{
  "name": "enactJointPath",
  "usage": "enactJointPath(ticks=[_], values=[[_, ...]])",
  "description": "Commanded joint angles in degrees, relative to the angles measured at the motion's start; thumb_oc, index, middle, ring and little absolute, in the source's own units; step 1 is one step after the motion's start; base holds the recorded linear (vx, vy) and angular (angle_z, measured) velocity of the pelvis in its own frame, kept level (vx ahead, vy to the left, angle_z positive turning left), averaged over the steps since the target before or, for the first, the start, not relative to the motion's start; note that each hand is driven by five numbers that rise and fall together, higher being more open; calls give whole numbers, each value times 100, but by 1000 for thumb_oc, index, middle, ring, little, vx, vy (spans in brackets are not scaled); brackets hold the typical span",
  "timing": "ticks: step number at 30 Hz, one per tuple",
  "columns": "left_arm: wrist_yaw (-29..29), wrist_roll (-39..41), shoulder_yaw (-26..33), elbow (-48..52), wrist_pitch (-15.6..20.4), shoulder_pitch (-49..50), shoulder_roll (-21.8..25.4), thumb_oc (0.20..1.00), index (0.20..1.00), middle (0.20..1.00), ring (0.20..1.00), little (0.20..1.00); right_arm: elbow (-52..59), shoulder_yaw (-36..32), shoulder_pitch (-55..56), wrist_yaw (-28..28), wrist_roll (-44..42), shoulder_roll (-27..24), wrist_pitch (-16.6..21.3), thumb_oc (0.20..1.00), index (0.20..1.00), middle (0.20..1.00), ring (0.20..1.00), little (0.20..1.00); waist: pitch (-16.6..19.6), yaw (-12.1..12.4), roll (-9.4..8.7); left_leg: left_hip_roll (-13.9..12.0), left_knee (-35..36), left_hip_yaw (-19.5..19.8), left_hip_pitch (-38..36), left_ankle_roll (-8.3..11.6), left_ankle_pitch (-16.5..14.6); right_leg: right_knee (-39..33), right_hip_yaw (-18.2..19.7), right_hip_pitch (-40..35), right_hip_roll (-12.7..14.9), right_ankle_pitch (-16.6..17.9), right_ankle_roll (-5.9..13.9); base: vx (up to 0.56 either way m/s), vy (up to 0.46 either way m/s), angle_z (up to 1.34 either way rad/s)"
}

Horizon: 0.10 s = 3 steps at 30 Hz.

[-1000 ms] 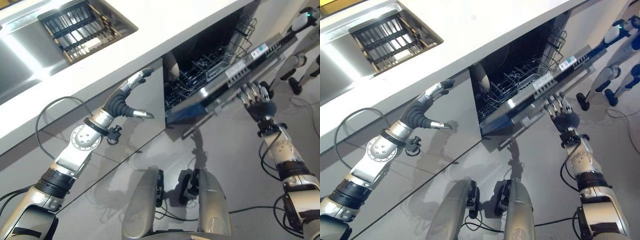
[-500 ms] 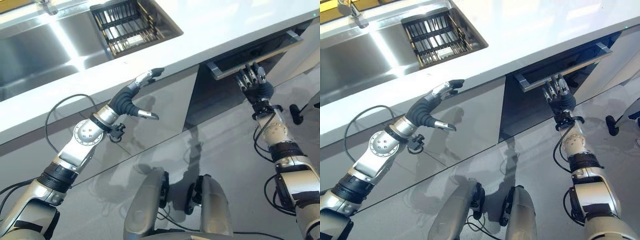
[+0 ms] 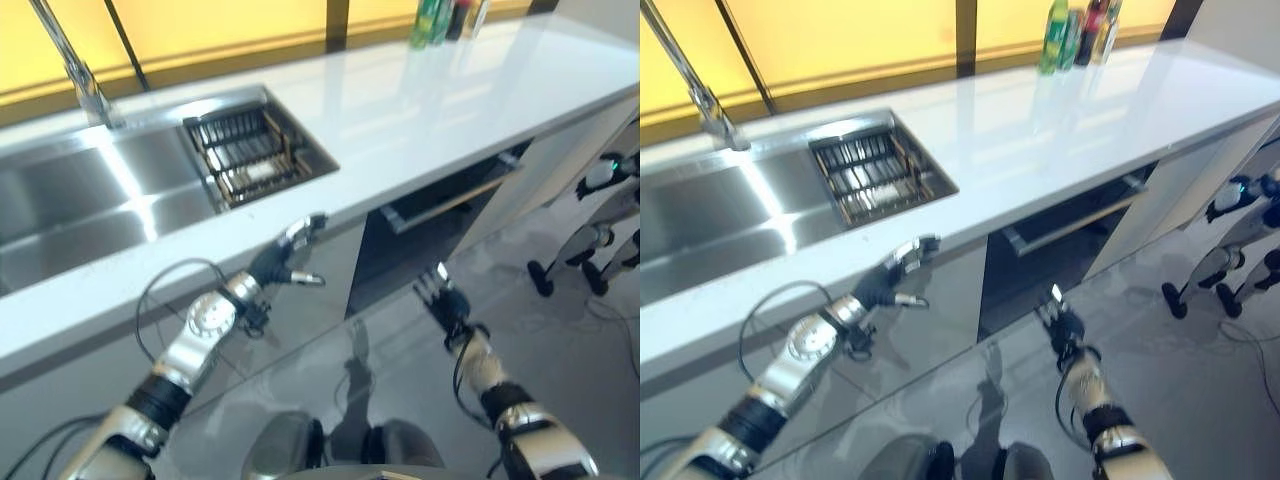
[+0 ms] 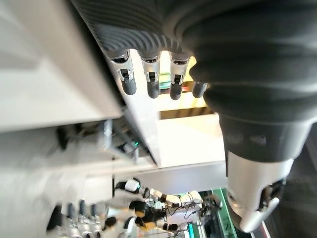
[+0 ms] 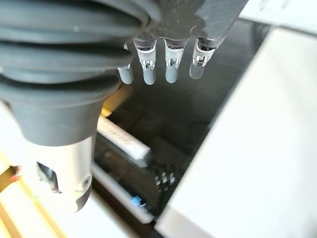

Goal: Pick up plates and place into dishwasher.

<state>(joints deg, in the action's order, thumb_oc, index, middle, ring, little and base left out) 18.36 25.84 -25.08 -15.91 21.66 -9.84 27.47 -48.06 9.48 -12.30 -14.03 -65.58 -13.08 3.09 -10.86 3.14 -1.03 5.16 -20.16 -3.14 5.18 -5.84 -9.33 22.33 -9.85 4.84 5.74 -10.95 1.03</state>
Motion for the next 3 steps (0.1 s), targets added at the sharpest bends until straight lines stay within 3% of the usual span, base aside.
enactJointPath(ticks=[1, 3], values=[[342, 334, -169, -64, 239, 280, -420, 1000, 1000, 1000, 1000, 1000, 384, 186, -17, -184, 321, 31, -165, 1000, 1000, 1000, 1000, 1000, 217, -109, 129, -284, 1071, -28, -474, 348, 201, -1310, 301, -487, -277, 565, 0, 23, 7, -4], [508, 376, -151, -398, 259, 417, -576, 1000, 1000, 1000, 1000, 1000, 459, 287, 171, -147, 459, 132, -325, 1000, 1000, 1000, 1000, 1000, 325, -148, 145, -292, 1411, -37, -617, 368, 330, -1581, 331, -579, -312, 690, 47, 27, 16, -7]])
